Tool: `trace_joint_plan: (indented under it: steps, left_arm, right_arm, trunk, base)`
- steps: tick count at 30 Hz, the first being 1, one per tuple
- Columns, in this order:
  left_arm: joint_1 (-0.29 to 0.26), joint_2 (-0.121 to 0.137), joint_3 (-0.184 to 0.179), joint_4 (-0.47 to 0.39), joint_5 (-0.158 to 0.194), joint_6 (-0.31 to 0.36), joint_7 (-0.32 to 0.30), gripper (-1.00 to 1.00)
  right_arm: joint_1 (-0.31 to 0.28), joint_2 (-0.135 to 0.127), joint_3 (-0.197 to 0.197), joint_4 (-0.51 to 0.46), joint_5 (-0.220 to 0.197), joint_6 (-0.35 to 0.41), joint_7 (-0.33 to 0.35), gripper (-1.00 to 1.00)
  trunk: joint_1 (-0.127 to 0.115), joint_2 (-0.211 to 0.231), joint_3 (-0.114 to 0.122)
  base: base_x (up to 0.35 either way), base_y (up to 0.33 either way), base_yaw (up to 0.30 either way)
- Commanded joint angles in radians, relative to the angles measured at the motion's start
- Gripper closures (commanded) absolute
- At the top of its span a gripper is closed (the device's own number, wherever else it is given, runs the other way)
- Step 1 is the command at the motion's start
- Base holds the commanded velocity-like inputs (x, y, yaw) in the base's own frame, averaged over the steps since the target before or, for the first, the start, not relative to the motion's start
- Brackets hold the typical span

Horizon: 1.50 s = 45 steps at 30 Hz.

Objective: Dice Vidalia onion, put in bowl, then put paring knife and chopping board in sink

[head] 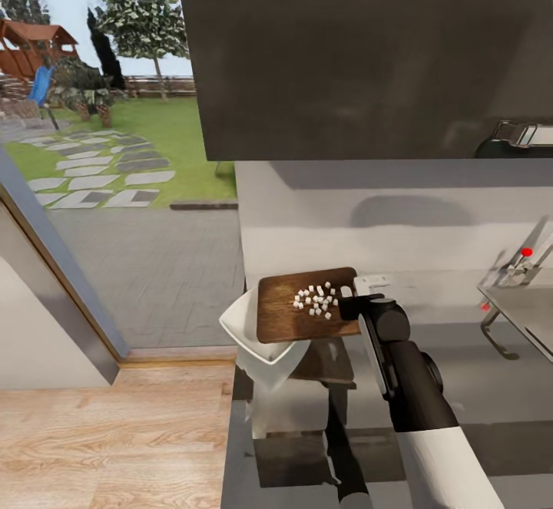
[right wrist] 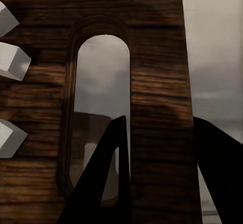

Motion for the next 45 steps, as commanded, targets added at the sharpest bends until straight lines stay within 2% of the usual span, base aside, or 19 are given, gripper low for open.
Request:
trace_joint_plan:
  steps: [1,6,14,38,45]
  left_arm:
    - [0.0,0.001,-0.005,-0.001,0.007,-0.002,0.004,-1.0]
    - [0.0,0.001,-0.005,-0.001,0.007,-0.002,0.004,-1.0]
    - [0.0,0.001,-0.005,-0.001,0.007,-0.002,0.004,-1.0]
    - [0.0,0.001,-0.005,-0.001,0.007,-0.002,0.004,-1.0]
    - [0.0,0.001,-0.005,-0.001,0.007,-0.002,0.004,-1.0]
  right_arm:
    - [-0.001,0.0,0.001,0.0,-0.001,0.005,-0.005,1.0]
    - [-0.001,0.001,0.003,0.0,0.0,0.006,-0.011,1.0]
    - [-0.001,0.003,0.047,0.0,0.0,0.006,-0.046,1.0]
    - [-0.001,0.002,0.052,-0.004,-0.001,0.006,-0.049,1.0]
    - [-0.001,0.003,0.075,-0.007,0.002,0.008,-0.049,1.0]
  trunk:
    - [0.001,-0.002,-0.002]
    - [0.001,-0.002,-0.002]
    - [0.001,-0.002,-0.002]
    - [0.001,-0.002,-0.002]
    - [0.001,-0.002,-0.002]
  base:
    - [0.0,0.0,0.0]
    - [0.0,0.0,0.0]
    - [0.0,0.0,0.0]
    - [0.0,0.0,0.0]
    - [0.0,0.0,0.0]
